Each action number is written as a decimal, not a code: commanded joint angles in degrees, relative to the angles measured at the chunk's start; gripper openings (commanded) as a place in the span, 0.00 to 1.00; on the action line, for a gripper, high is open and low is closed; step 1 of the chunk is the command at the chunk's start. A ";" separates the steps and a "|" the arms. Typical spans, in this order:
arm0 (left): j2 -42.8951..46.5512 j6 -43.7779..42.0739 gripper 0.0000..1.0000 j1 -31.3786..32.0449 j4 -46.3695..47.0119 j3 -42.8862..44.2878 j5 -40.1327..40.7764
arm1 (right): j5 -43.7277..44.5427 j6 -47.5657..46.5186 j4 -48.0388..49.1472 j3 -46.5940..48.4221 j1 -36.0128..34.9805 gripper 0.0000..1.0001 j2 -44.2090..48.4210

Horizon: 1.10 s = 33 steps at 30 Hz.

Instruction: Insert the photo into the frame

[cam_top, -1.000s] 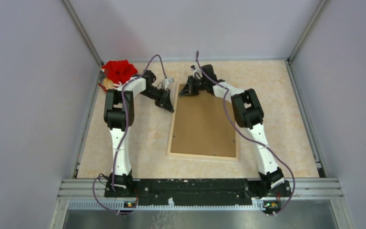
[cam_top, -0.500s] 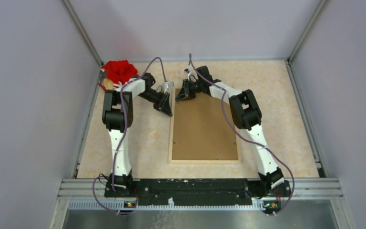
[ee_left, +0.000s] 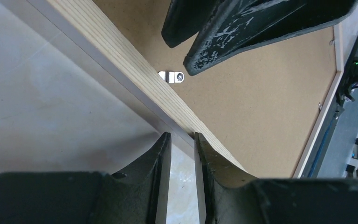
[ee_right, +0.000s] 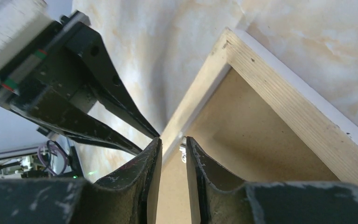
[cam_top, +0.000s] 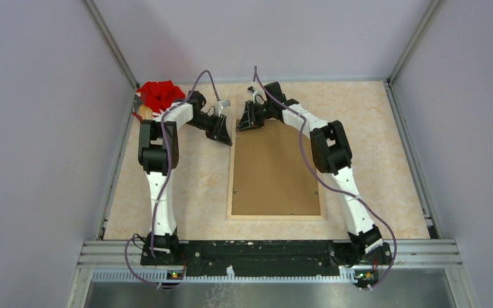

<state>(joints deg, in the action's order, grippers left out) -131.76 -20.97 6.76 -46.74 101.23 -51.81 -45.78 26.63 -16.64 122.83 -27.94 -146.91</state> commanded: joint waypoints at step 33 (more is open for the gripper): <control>-0.98 -1.06 0.22 -0.17 -0.38 -0.95 -2.79 | -3.97 -3.66 -6.66 3.34 -4.26 0.28 -2.73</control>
<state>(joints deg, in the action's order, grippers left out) -132.55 -20.71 6.39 -47.31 101.14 -54.39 -46.22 21.41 -23.88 126.17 -29.80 -149.23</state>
